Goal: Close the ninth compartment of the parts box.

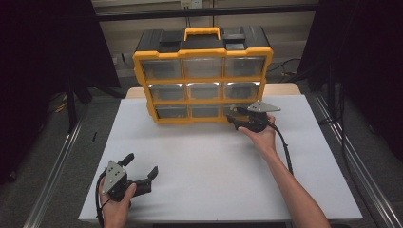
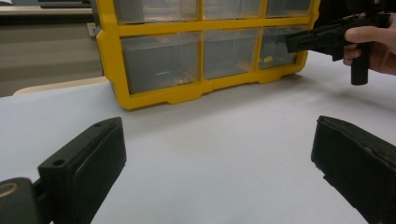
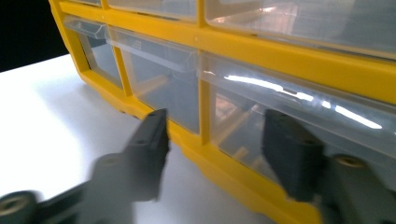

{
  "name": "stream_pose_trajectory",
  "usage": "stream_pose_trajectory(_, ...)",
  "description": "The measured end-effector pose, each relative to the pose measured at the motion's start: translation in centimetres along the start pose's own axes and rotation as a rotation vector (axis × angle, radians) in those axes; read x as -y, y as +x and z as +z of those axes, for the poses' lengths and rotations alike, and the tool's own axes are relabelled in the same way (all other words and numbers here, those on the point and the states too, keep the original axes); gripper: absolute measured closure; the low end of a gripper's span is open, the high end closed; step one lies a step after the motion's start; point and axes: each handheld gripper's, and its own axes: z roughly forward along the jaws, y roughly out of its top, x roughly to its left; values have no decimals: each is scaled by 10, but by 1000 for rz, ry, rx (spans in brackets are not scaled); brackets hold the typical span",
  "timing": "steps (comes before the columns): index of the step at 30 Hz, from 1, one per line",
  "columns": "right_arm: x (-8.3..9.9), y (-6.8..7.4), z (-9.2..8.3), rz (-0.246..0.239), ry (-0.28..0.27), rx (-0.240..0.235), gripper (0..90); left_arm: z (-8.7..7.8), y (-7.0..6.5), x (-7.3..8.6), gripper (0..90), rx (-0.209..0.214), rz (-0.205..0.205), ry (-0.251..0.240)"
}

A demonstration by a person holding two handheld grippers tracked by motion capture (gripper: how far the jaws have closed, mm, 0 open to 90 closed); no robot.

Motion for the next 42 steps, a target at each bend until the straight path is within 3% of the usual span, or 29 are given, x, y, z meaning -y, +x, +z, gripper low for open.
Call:
stream_pose_trajectory(8, 3, -3, -12, 42, 13, 4, 144, 2, -1, 0, 33, 2, -1, -1)
stream_pose_trajectory(16, 5, -8, -26, 44, 16, 27, 33, 2, 0, 0, 33, -3, 3, 4)
stream_pose_trajectory(21, 5, -7, -34, 61, -7, 50, 6, 2, 1, 0, 33, -3, 1, 6)
stream_pose_trajectory(25, 5, -2, -39, 29, 0, 81, 8, 2, 1, 0, 33, -2, -10, -2)
stream_pose_trajectory(34, 9, 7, -46, 17, -15, 60, 17, 1, 2, 0, 33, -6, -11, 0)
stream_pose_trajectory(42, 13, 14, -65, 20, -36, 97, 19, 0, 3, -1, 33, -6, -17, -9)
